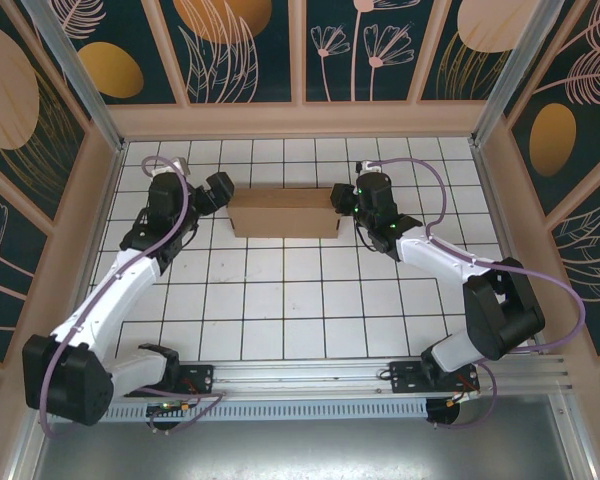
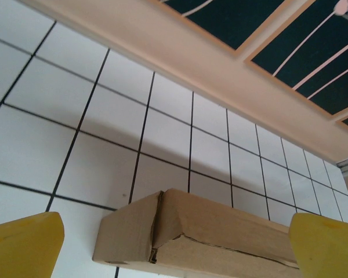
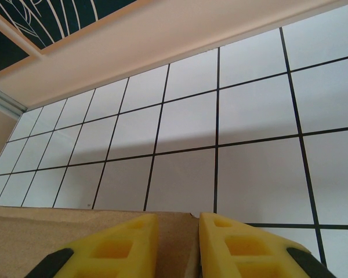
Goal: Fold the paper box
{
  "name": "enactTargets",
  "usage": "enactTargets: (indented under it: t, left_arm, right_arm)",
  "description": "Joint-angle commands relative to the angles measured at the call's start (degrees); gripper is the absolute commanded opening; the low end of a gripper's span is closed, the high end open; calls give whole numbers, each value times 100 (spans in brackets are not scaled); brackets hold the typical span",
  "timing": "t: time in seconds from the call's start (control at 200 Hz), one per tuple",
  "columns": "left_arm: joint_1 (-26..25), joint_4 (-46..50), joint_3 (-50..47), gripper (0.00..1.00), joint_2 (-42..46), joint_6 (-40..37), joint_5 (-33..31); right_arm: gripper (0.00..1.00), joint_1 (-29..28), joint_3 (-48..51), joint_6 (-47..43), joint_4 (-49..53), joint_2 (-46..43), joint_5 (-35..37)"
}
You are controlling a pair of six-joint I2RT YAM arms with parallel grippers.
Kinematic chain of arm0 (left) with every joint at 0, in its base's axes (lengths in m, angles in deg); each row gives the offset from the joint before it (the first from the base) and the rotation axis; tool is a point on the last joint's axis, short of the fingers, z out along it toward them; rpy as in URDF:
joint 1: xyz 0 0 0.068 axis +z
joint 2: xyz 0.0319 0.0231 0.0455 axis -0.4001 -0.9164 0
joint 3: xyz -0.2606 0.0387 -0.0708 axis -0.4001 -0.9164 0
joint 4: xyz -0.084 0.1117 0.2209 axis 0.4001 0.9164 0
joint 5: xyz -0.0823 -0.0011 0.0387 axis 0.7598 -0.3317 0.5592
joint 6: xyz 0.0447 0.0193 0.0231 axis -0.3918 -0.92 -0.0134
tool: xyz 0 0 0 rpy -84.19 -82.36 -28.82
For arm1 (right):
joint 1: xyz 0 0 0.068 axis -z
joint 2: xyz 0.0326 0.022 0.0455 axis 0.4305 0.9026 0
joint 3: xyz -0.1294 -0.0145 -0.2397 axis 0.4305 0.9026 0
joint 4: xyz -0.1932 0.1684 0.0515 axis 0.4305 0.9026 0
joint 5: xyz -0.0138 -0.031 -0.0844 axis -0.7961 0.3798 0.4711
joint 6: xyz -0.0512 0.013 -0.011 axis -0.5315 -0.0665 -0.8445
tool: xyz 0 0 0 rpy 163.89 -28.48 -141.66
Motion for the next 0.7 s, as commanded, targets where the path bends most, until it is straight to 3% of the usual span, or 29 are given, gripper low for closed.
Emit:
enactTargets:
  t: [0.0, 0.33, 0.696]
  left_arm:
    - [41, -142, 115, 98, -98, 358, 277]
    - [38, -756, -415, 81, -582, 616, 737]
    - [69, -1186, -1238, 65, -711, 913, 648]
  right_arm:
    - [26, -37, 106, -143, 533, 9, 261]
    - [25, -37, 75, -171, 605, 11, 297]
    - [26, -37, 127, -189, 623, -4, 233]
